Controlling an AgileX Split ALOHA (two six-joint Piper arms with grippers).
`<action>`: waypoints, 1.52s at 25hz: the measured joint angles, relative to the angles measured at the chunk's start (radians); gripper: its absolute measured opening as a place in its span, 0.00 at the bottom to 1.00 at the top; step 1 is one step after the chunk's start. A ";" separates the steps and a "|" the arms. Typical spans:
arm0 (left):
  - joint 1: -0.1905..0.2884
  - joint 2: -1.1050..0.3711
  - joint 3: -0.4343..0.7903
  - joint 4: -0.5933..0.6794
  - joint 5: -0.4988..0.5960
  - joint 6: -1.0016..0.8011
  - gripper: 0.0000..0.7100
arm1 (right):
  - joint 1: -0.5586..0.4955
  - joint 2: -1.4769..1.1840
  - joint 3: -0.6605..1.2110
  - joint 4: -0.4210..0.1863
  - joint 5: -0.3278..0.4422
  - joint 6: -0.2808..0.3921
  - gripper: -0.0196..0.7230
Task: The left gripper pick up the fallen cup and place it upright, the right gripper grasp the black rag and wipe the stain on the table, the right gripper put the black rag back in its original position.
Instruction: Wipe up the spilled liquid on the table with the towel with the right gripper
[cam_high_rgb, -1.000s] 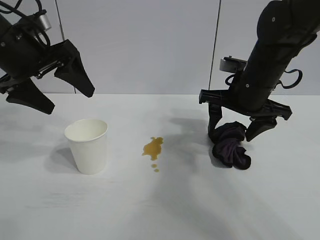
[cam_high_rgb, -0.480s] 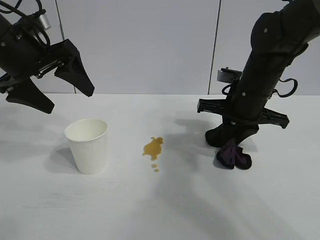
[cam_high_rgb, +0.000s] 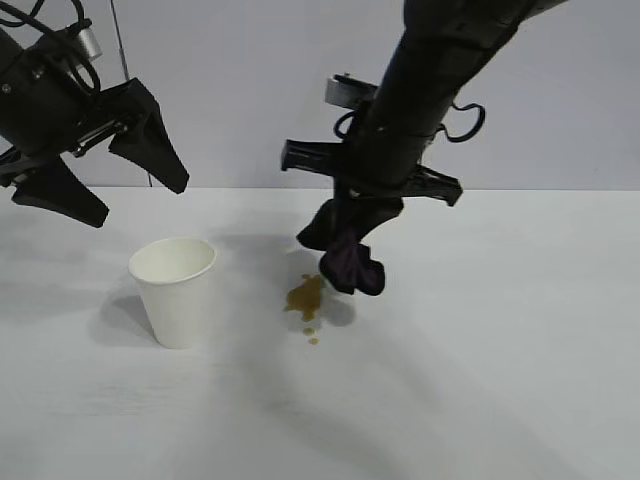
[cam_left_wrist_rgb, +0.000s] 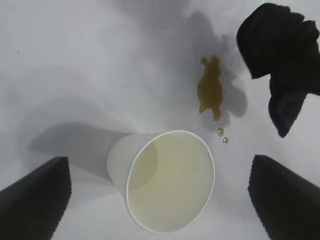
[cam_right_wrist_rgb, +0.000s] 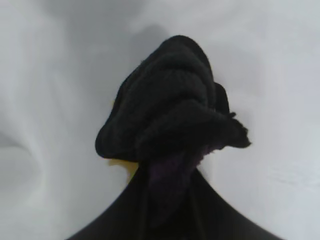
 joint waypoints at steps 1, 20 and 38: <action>0.000 0.000 0.000 0.000 0.000 0.000 0.98 | 0.019 0.005 -0.001 0.000 -0.001 0.000 0.15; 0.000 0.000 0.000 0.000 0.010 0.000 0.98 | 0.037 0.145 -0.011 -0.375 -0.146 0.259 0.15; 0.000 0.000 0.000 0.004 0.011 -0.001 0.98 | 0.070 0.148 -0.012 -0.205 -0.147 0.208 0.15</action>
